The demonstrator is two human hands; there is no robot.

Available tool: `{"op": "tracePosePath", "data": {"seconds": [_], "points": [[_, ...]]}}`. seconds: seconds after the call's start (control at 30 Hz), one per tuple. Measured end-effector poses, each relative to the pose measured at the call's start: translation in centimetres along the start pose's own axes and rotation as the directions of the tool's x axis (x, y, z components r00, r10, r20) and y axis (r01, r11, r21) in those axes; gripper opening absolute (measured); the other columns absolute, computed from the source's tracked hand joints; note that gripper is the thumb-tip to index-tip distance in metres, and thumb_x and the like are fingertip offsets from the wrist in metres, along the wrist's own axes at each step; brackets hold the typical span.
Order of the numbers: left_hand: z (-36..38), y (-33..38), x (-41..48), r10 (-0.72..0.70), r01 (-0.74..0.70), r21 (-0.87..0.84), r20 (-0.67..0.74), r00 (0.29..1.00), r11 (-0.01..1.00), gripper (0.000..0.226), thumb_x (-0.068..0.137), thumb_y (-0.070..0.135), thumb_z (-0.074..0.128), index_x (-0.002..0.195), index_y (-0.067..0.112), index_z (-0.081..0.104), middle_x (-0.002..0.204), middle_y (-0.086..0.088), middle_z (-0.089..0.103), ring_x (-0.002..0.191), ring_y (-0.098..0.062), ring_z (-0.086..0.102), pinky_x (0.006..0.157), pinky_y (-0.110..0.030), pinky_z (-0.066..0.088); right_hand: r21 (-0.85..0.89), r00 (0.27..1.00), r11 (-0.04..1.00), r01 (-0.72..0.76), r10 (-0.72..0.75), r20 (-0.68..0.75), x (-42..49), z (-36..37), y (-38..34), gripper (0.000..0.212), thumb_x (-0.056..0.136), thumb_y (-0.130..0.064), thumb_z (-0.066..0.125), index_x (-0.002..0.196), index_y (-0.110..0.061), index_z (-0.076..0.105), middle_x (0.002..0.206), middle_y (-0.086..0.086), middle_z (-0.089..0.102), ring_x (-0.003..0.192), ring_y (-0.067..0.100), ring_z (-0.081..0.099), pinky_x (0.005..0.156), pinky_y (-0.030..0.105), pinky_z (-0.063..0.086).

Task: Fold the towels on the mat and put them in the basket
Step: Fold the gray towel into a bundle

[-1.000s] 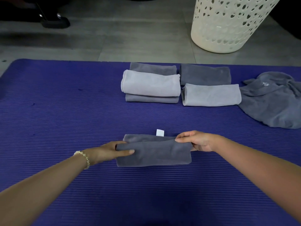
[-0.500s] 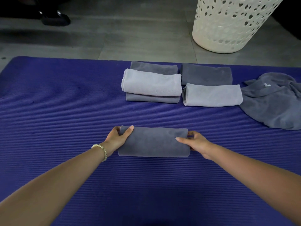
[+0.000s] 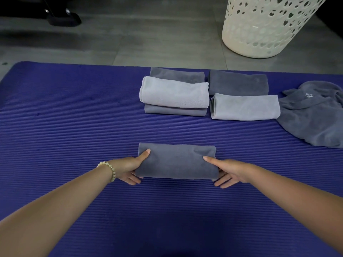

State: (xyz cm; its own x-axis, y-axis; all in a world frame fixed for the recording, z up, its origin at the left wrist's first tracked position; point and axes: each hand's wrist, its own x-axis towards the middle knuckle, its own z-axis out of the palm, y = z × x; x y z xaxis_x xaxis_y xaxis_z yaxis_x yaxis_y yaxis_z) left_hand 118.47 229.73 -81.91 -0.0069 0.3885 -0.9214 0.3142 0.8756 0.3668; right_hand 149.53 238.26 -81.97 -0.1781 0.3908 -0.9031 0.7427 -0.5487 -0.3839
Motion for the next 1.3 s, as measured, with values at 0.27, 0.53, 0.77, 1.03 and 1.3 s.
{"op": "tracePosePath", "data": {"seconds": [0.27, 0.53, 0.77, 1.03, 1.3], "points": [[0.0, 0.8, 0.5, 0.046, -0.084, -0.367, -0.111, 0.993, 0.926, 0.055, 0.081, 0.049, 0.067, 0.120, 0.011, 0.058, 0.116, -0.005, 0.064, 0.105, -0.016, 0.060, 0.088, -0.029, 0.052, 0.369, 1.000, 0.929, -0.019, 0.011, 0.022, 0.3, 0.5, -0.6, 0.063, 0.077, -0.051, 0.071, 0.127, -0.016, 0.055, 0.120, 0.006, 0.061, 0.108, 0.021, 0.059, 0.075, 0.029, 0.054], [-2.3, 4.4, -2.4, 0.341, -0.340, -0.332, -0.057, 0.938, 0.880, 0.048, 0.080, 0.049, 0.065, 0.121, 0.024, 0.060, 0.116, 0.005, 0.069, 0.110, -0.012, 0.064, 0.094, -0.032, 0.051, 0.372, 0.945, 0.872, 0.317, -0.324, -0.046, -2.4, -2.8, -3.4, 0.053, 0.074, -0.041, 0.069, 0.123, -0.021, 0.061, 0.115, -0.005, 0.070, 0.111, 0.011, 0.063, 0.099, 0.031, 0.048], [-5.7, 12.1, -3.8, 0.539, -0.609, -0.114, -0.358, 0.762, 0.785, 0.043, 0.083, 0.050, 0.063, 0.115, 0.022, 0.060, 0.109, 0.007, 0.071, 0.100, -0.009, 0.067, 0.088, -0.029, 0.053, 0.334, 0.775, 0.702, 0.629, -0.529, -0.346, -2.4, -7.1, -10.9, 0.042, 0.079, -0.041, 0.071, 0.117, -0.029, 0.058, 0.112, -0.010, 0.070, 0.104, 0.007, 0.065, 0.089, 0.029, 0.051], [-12.4, 23.7, 0.2, 0.539, -0.817, -0.233, -0.651, 0.534, 0.528, 0.054, 0.091, 0.026, 0.062, 0.139, 0.013, 0.041, 0.129, -0.002, 0.057, 0.113, -0.016, 0.058, 0.099, -0.034, 0.048, 0.387, 0.656, 0.538, 0.749, -0.525, -0.542, 2.1, -11.7, -23.6, 0.036, 0.093, -0.029, 0.061, 0.125, -0.020, 0.049, 0.123, 0.000, 0.060, 0.108, 0.017, 0.060, 0.095, 0.034, 0.050], [-8.8, 18.8, 6.4, 0.677, -0.370, 0.602, -0.428, 0.598, 0.708, 0.058, 0.099, 0.040, 0.043, 0.151, 0.026, 0.023, 0.159, 0.000, 0.015, 0.146, -0.021, 0.012, 0.117, -0.036, 0.017, -0.499, 0.571, 0.745, 0.443, -0.664, -0.483, 7.1, -9.8, -21.9, 0.066, 0.096, -0.048, 0.045, 0.152, -0.031, 0.015, 0.162, 0.001, -0.001, 0.149, 0.022, 0.000, 0.117, 0.041, 0.012]]}}
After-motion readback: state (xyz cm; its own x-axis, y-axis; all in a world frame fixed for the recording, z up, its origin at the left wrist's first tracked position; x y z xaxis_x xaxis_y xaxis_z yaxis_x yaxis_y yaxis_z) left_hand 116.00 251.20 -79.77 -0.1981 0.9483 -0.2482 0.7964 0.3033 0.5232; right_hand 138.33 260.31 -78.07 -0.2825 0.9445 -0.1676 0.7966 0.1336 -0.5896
